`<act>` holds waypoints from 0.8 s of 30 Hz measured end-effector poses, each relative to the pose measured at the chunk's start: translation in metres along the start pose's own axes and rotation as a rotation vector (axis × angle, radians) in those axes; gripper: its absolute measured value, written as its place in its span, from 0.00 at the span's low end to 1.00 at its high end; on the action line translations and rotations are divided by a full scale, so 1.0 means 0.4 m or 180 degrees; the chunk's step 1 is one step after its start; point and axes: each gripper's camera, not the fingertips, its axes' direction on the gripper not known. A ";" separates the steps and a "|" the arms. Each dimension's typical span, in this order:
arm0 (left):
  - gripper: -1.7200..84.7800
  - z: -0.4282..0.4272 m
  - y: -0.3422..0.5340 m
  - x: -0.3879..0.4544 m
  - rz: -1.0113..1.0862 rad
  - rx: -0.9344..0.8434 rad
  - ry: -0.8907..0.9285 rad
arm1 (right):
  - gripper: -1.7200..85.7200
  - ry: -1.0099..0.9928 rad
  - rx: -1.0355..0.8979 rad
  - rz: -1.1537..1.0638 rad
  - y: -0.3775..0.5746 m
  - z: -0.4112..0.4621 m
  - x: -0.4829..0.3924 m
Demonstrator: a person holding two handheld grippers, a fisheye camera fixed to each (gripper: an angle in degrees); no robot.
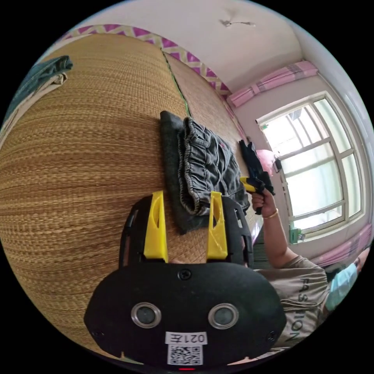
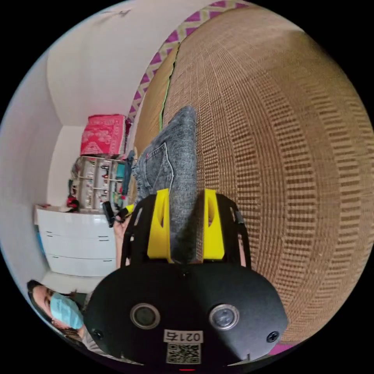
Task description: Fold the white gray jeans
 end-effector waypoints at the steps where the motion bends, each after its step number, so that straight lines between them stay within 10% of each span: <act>1: 0.17 0.035 0.000 -0.037 -0.0140 -0.0088 0.0178 | 0.13 -0.0206 -0.0071 0.0113 -0.005 0.001 0.070; 11: 0.08 0.141 0.122 -0.113 -0.0286 0.0220 0.0883 | 0.09 -0.1115 0.0175 0.0352 0.099 -0.237 0.439; 24: 0.08 0.892 -0.234 0.744 0.0926 -0.0363 0.1163 | 0.09 -0.0918 0.1326 -0.0062 0.365 -1.442 0.772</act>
